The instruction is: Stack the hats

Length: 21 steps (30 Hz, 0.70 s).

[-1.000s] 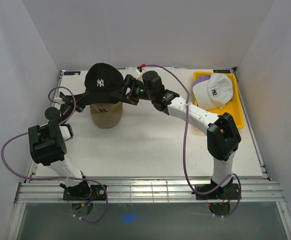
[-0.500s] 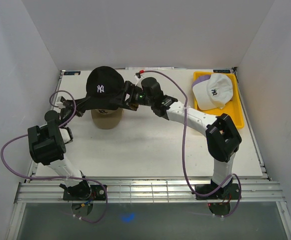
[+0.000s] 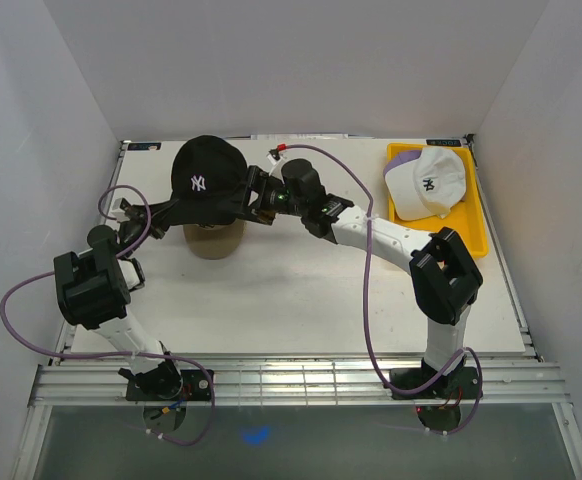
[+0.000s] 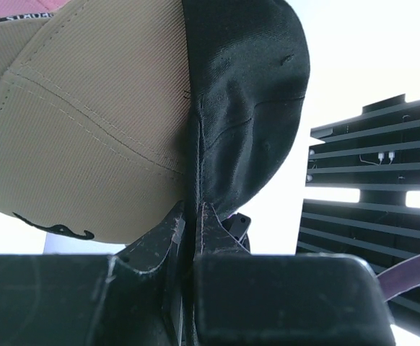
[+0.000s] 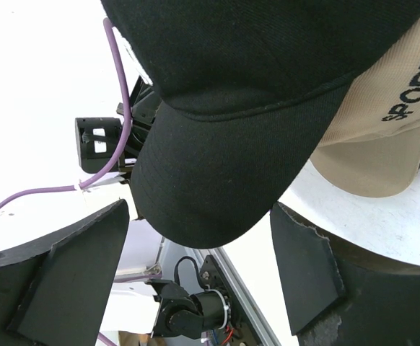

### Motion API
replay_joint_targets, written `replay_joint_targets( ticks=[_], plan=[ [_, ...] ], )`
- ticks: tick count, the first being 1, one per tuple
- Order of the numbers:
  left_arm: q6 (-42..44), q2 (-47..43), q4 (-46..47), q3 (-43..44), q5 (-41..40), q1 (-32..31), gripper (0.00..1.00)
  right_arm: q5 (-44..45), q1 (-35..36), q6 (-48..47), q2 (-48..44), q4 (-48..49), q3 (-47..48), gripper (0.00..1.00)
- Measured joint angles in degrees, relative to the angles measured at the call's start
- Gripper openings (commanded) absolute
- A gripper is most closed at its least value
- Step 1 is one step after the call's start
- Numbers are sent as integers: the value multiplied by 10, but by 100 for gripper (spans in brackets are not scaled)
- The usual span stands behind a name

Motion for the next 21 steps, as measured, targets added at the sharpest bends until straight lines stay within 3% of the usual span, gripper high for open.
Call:
replay_joint_targets(
  ticks=[13,21],
  plan=[
    [4,3,2,-12,5,1,32,-8,2,4,0,22,-17,80],
    [11,4,-1,-24,18,3,34,-18,10,12,0,40,-34,80]
  ],
)
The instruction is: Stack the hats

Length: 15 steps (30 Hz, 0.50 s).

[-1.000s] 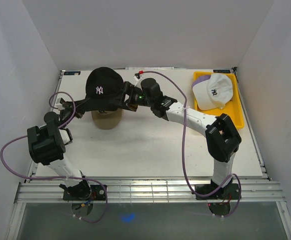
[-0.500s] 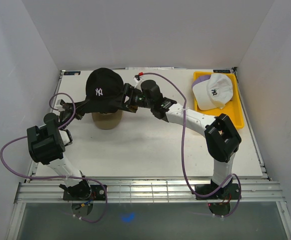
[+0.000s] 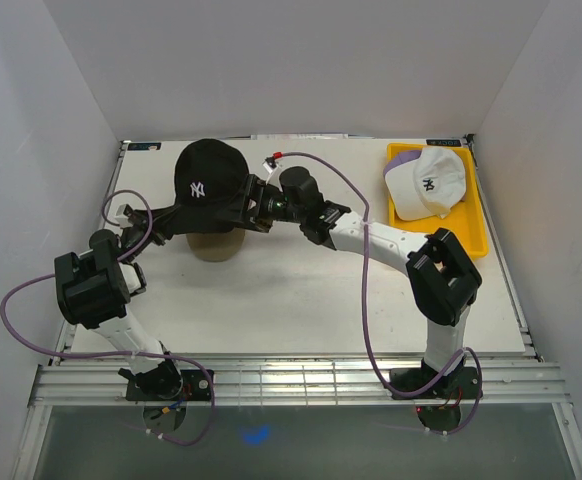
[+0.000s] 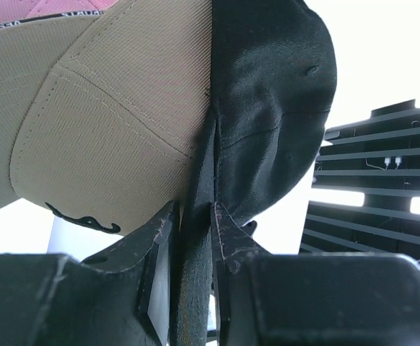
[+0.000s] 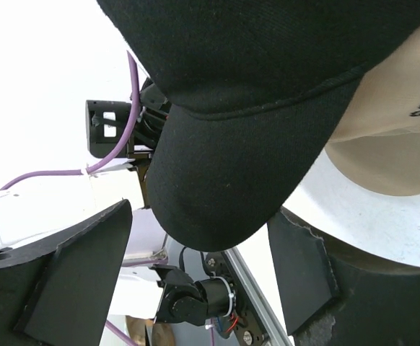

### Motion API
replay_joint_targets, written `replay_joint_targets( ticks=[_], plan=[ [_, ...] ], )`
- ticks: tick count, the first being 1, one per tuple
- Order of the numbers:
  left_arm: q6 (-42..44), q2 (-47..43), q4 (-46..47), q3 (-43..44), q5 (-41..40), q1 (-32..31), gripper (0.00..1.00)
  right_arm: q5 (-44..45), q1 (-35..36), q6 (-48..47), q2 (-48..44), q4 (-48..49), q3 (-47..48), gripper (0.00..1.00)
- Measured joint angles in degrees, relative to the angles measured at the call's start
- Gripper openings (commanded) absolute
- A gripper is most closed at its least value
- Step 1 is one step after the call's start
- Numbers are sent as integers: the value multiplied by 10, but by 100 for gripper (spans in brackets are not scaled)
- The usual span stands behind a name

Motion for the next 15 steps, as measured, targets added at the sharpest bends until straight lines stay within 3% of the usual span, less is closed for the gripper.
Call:
replay_joint_targets(
  ticks=[5,9,15],
  plan=[
    [0,0,0,-4,2,1,32,-5,2,3,0,9,-3,78],
    [0,0,0,-7,2,1,32,-5,2,5,0,11,-8,60],
    [0,0,0,-12,3,5,33,-6,2,6,0,12,-11,41]
  ],
)
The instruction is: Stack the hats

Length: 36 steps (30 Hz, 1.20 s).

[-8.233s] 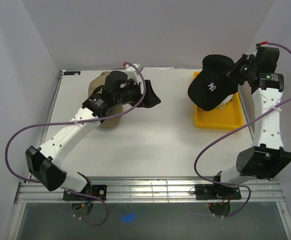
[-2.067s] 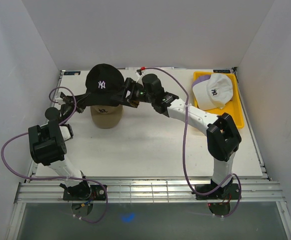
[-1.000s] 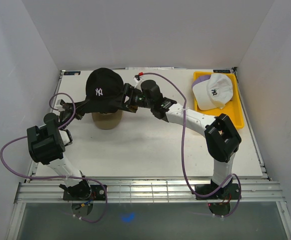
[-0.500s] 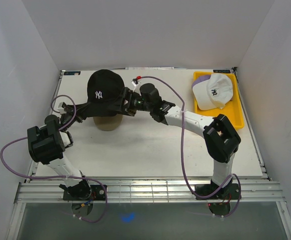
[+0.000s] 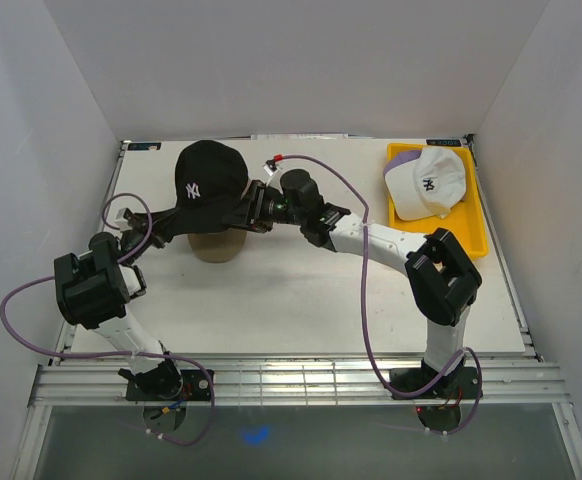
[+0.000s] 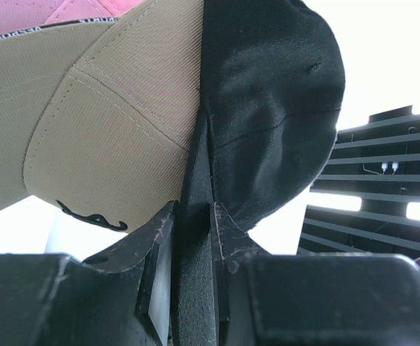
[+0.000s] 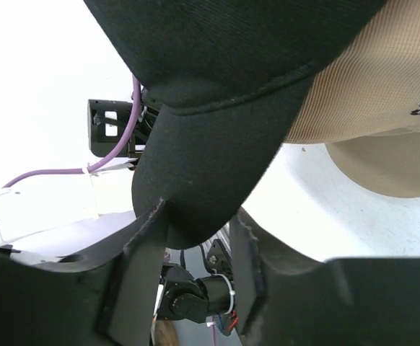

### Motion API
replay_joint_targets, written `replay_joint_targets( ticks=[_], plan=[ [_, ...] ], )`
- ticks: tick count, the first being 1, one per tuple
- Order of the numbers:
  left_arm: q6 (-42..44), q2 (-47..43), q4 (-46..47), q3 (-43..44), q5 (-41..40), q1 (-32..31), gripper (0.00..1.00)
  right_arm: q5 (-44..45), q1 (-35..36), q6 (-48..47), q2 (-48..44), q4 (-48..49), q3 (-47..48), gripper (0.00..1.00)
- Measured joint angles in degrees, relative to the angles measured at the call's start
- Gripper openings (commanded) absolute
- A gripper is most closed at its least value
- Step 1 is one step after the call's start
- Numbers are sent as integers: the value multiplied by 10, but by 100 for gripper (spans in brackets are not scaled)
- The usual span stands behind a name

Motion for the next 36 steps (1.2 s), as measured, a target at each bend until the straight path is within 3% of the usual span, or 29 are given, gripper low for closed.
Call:
replay_joint_targets(
  ticks=[4,11,24,33,36],
  plan=[
    [0,0,-1,-2,2,3,35,0,0,6,0,11,-10,34],
    [7,0,-12,-2,17,5,47,-6,0,21,1,49,-42,29],
    [22,0,-14,-28,31,17,47,-31,-9,58,22,112,-83,25],
    [31,0,-13,-42,30,26,43,-37,-13,64,29,133,-93,22],
    [30,0,-13,-42,30,28,37,-37,-14,67,31,138,-96,20]
  ],
)
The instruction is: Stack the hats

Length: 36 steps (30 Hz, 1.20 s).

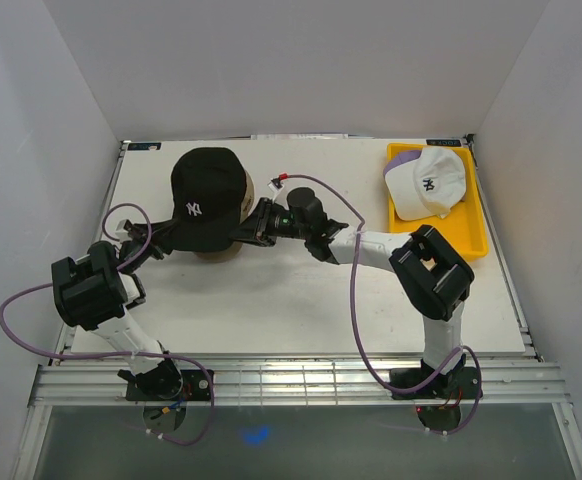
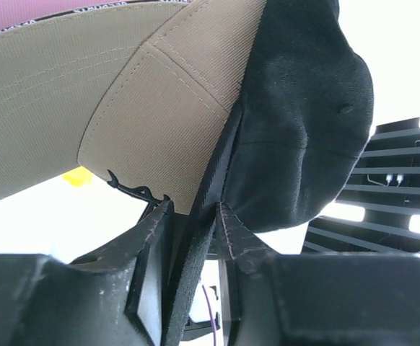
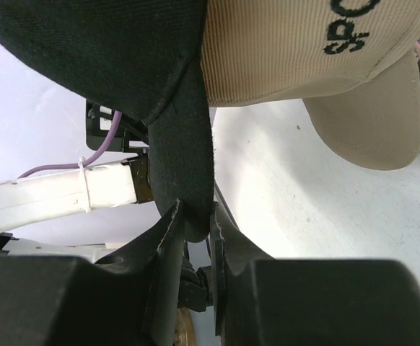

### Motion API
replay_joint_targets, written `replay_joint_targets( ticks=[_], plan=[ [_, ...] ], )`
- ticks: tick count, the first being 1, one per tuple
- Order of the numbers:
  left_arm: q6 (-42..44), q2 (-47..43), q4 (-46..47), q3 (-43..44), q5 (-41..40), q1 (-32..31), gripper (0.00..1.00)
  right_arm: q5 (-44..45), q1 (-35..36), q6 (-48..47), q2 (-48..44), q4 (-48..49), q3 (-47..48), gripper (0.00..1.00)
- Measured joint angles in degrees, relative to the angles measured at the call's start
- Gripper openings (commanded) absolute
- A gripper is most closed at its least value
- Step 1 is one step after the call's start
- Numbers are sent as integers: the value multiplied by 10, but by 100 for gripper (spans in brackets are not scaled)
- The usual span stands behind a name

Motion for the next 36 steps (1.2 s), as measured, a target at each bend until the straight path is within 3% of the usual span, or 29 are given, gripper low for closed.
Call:
replay_joint_targets(
  ticks=[16,24,31,36],
  plan=[
    [0,0,2,9,6,1,14,1,-2,6,15,38,-25,15],
    [18,0,2,9,7,1,12,1,-3,6,25,57,-42,13],
    [80,-3,0,9,6,1,4,-2,-4,6,33,71,-51,13],
    [171,-40,-78,9,2,0,0,-10,-7,6,41,72,-54,12]
  ],
)
